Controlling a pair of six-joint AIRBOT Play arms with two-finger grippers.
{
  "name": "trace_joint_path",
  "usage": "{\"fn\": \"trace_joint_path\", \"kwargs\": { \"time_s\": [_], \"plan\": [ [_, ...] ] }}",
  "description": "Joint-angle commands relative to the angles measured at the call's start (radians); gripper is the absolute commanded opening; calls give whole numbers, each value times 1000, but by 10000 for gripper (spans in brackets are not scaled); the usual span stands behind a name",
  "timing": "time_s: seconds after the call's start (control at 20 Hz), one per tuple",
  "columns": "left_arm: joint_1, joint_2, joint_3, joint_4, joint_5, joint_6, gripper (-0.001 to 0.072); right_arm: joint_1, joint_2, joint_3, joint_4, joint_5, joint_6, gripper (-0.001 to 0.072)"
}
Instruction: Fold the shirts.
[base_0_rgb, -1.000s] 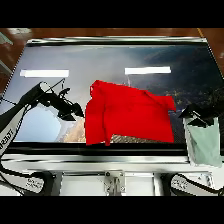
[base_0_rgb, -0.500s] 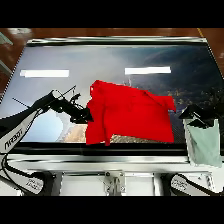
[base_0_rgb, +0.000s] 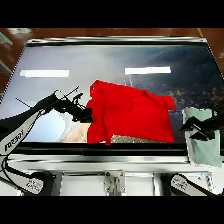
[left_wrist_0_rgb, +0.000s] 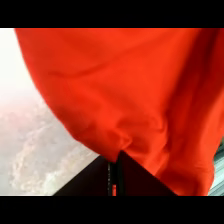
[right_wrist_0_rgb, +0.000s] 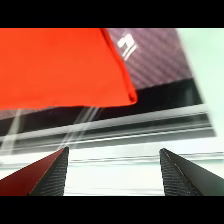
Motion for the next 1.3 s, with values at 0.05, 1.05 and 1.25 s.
{"fn": "trace_joint_path", "kwargs": {
  "time_s": [0.05,1.05,1.25],
  "plan": [
    [5,50,1,-5,3,38,38,0,9,-211,56,-170,-9,674],
    [12,124,1,-15,5,76,38,144,-87,-343,291,-406,-64,74],
    [56,261,30,19,7,76,37,182,7,-222,291,-315,-75,73]
  ]
}}
